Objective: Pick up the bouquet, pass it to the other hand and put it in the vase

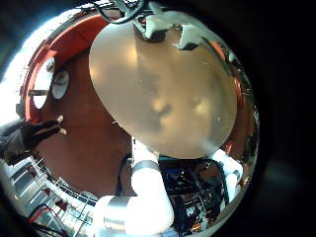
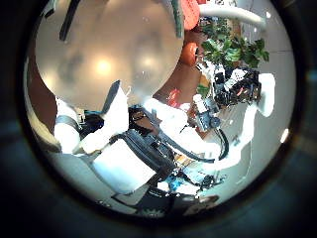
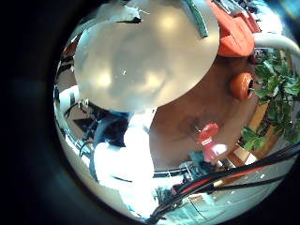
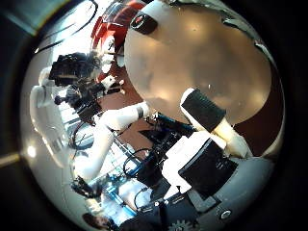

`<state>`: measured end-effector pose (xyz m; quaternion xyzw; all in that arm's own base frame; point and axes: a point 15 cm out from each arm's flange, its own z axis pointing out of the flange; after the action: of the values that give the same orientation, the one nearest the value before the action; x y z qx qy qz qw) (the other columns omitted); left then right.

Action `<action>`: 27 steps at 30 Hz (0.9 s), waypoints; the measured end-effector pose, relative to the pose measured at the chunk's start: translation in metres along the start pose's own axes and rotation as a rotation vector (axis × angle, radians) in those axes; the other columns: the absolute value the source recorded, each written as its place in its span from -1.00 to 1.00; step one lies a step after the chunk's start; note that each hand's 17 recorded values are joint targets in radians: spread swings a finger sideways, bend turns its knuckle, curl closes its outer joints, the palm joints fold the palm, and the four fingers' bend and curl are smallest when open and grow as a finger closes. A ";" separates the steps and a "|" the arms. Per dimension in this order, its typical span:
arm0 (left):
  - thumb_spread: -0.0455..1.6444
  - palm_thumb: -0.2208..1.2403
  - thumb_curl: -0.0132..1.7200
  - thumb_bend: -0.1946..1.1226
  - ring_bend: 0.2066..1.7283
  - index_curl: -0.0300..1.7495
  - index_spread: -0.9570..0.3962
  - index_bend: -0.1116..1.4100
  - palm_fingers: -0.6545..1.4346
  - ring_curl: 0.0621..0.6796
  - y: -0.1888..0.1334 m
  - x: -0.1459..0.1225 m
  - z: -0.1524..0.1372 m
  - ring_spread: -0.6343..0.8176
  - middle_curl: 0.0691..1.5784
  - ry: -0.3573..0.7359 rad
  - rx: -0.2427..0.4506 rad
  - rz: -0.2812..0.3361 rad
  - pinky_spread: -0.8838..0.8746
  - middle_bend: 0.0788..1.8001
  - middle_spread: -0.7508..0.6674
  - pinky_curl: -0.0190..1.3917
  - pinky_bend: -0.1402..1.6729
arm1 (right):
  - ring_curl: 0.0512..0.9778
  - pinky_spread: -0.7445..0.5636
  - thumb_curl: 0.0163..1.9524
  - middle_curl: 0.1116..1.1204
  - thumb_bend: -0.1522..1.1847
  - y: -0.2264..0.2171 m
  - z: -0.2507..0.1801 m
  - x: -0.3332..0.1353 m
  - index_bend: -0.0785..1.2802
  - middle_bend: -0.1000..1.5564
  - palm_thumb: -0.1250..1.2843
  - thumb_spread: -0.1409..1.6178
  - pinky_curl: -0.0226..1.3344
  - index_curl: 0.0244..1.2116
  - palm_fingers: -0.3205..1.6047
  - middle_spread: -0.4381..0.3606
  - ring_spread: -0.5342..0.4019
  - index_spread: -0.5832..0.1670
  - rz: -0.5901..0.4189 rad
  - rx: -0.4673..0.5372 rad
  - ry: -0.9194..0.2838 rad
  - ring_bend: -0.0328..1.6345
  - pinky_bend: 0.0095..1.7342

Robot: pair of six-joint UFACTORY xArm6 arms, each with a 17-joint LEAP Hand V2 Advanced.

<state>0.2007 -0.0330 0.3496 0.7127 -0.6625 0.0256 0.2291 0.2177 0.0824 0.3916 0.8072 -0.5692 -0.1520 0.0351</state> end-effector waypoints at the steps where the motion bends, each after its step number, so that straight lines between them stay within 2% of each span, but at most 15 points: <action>1: 0.35 0.05 -0.54 -0.73 -0.60 -0.44 0.25 -0.58 -0.13 -0.58 0.000 0.001 0.000 0.46 -0.66 0.000 -0.001 0.001 0.55 -0.88 0.39 -0.54 -0.64 | -0.41 0.35 -0.59 -0.36 -0.80 0.000 0.000 0.001 -0.61 -0.48 0.11 0.58 -0.78 -0.36 -0.26 0.00 -0.02 -0.38 0.003 0.002 -0.001 -0.08 -0.15; 10: 0.35 0.07 -0.54 -0.74 -0.61 -0.44 0.25 -0.58 -0.11 -0.60 -0.002 0.008 0.000 0.45 -0.66 0.008 0.002 0.017 0.55 -0.88 0.38 -0.55 -0.64 | -0.43 0.35 -0.61 -0.37 -0.79 -0.002 0.000 0.010 -0.61 -0.47 0.09 0.61 -0.82 -0.38 -0.24 0.00 0.01 -0.38 0.045 -0.002 -0.018 -0.08 -0.15; 17: 0.36 0.08 -0.54 -0.73 -0.62 -0.43 0.25 -0.57 -0.11 -0.60 0.003 0.020 0.010 0.46 -0.66 -0.021 -0.034 0.083 0.55 -0.88 0.38 -0.56 -0.64 | -0.44 0.35 -0.62 -0.37 -0.79 -0.003 -0.002 0.021 -0.61 -0.46 0.08 0.62 -0.85 -0.39 -0.22 0.00 0.00 -0.38 0.087 0.015 -0.028 -0.07 -0.13; 22: 0.36 0.07 -0.54 -0.74 -0.61 -0.43 0.25 -0.56 -0.11 -0.60 0.008 0.025 0.009 0.46 -0.67 -0.136 -0.062 0.157 0.55 -0.89 0.39 -0.56 -0.64 | -0.44 0.34 -0.63 -0.38 -0.81 -0.004 -0.005 0.024 -0.65 -0.46 0.01 0.61 -0.86 -0.41 -0.24 -0.09 -0.01 -0.37 0.090 0.015 -0.028 -0.05 -0.10; 23: 0.35 0.07 -0.54 -0.74 -0.62 -0.43 0.25 -0.57 -0.12 -0.60 0.009 0.025 0.006 0.46 -0.67 -0.172 -0.068 0.170 0.55 -0.89 0.39 -0.56 -0.63 | -0.43 0.32 -0.63 -0.39 -0.81 -0.007 -0.007 0.027 -0.71 -0.48 -0.01 0.60 -0.85 -0.44 -0.28 -0.04 -0.01 -0.34 0.095 0.014 -0.027 -0.02 -0.05; 27: 0.36 0.00 -0.55 -0.75 -0.64 -0.43 0.26 -0.56 -0.15 -0.61 0.012 0.025 -0.007 0.49 -0.68 -0.261 -0.063 0.214 0.55 -0.89 0.42 -0.55 -0.63 | -0.42 0.29 -0.64 -0.39 -0.82 -0.024 -0.030 0.049 -0.70 -0.46 -0.11 0.56 -0.84 -0.51 -0.34 -0.01 0.00 -0.27 0.150 0.055 -0.032 0.01 0.05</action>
<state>0.1937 -0.0537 0.3681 0.6279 -0.7591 -0.0638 0.1594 0.2627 0.0418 0.4050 0.7605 -0.6326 -0.1462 0.0150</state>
